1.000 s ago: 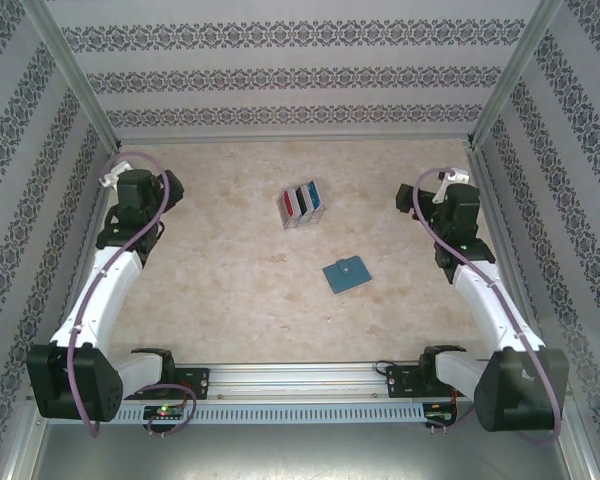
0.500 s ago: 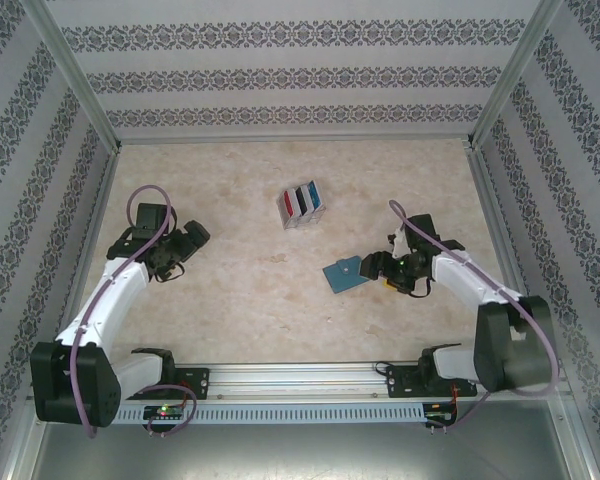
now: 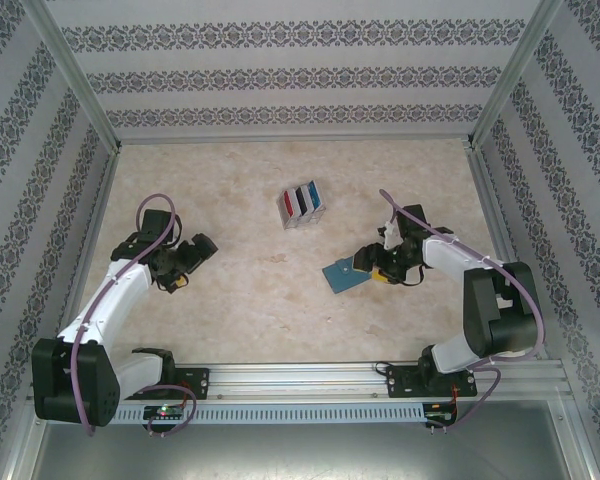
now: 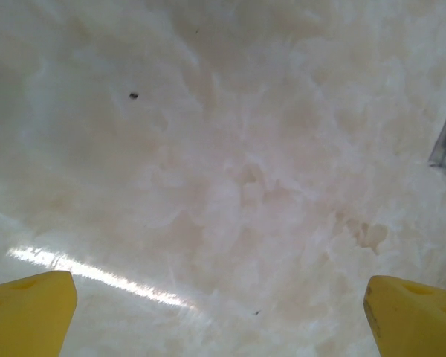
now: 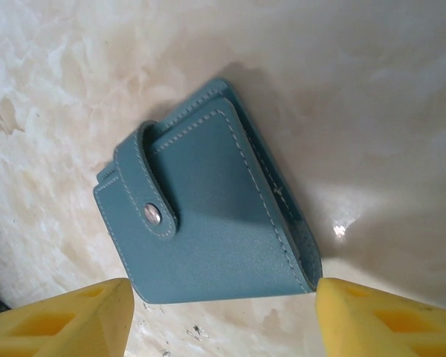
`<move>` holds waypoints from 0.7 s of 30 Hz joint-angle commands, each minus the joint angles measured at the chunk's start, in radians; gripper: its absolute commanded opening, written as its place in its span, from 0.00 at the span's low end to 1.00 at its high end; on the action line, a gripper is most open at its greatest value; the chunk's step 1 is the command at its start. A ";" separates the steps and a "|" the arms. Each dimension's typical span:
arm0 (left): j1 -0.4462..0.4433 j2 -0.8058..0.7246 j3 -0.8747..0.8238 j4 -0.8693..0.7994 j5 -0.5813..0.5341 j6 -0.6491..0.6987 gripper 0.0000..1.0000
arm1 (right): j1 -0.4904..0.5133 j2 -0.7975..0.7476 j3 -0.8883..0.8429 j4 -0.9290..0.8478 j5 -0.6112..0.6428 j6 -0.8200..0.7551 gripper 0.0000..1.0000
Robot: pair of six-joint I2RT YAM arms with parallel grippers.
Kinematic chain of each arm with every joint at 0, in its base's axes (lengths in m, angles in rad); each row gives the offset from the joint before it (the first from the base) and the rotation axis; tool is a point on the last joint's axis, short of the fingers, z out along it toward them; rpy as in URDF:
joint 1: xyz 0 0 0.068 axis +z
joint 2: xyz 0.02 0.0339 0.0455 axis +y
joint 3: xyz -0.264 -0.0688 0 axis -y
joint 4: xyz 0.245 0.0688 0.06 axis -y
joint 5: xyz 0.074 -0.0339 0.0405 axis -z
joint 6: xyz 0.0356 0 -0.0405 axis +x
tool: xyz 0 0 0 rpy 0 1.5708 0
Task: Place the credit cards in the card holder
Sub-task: Move the card holder to the center of the table.
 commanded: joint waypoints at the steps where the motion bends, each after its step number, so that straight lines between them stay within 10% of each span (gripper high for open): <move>1: -0.011 -0.014 -0.009 -0.087 0.001 0.000 1.00 | 0.008 0.005 0.035 -0.006 0.019 -0.049 0.65; 8: -0.011 -0.009 -0.045 -0.031 0.038 -0.037 1.00 | 0.059 0.039 0.027 0.016 -0.120 -0.075 0.58; 14: -0.009 0.081 0.023 -0.025 0.082 0.002 1.00 | 0.319 0.039 0.066 0.024 -0.374 -0.126 0.60; 21: -0.012 0.152 0.059 0.040 0.182 -0.003 1.00 | 0.164 -0.169 0.038 -0.013 0.032 -0.081 0.69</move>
